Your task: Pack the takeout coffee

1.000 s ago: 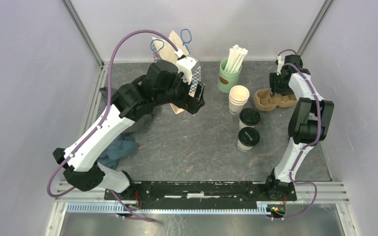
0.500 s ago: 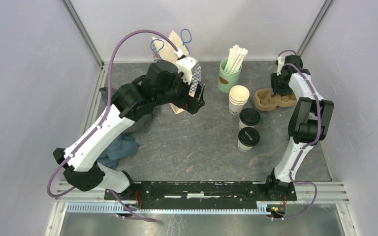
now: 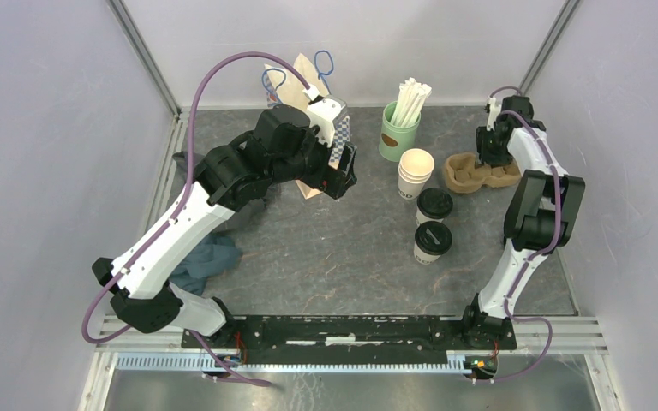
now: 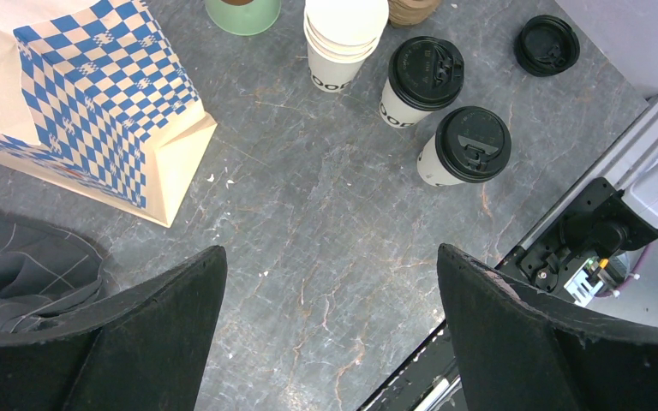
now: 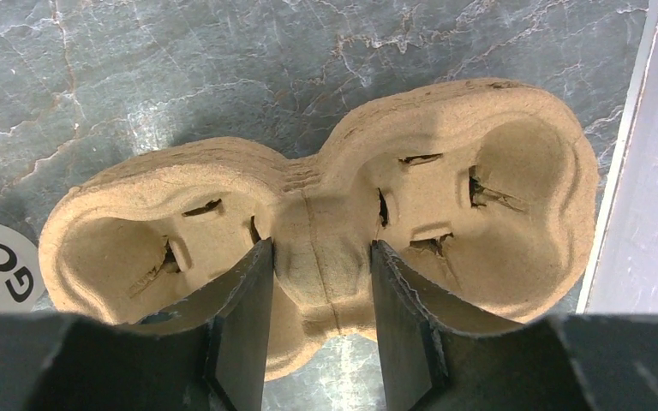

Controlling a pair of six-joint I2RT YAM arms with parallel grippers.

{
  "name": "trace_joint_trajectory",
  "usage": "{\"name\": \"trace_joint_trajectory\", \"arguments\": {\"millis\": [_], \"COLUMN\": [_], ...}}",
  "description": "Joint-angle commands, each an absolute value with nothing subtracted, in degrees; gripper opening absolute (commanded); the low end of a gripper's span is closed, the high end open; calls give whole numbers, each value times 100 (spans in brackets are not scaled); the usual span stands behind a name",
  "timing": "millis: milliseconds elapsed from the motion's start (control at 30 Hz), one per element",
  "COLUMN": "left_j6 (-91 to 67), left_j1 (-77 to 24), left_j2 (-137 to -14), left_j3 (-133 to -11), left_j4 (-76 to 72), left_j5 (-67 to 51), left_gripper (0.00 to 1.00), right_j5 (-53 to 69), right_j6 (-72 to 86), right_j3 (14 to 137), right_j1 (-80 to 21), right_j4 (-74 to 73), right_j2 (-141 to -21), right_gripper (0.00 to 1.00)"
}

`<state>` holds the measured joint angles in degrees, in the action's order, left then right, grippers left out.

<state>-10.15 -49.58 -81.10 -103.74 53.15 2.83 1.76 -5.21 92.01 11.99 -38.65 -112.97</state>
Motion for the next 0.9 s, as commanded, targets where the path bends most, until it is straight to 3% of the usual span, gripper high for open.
{"name": "trace_joint_trajectory", "arguments": {"millis": [0,800,867], "left_j6": [-620,-630,-630], "left_j1": [-4939,-4939,-4939], "left_j2": [-8130,-8139,-8155], "left_j3": [-10514,-10512,-10527], "left_j4": [5238,5261,5255], "left_j5": [263,243,237], "left_gripper": [99,98,98], "right_j5": [350,547,561], "right_j6": [-406,-422,-396], "right_j3": [9255,9224,9273], "right_j1": [1254,1353,1354], "right_j4": [-3769,-3764,-3818], "right_j2": [-10838,-11023,-11039], "right_gripper": [45,53,50]}}
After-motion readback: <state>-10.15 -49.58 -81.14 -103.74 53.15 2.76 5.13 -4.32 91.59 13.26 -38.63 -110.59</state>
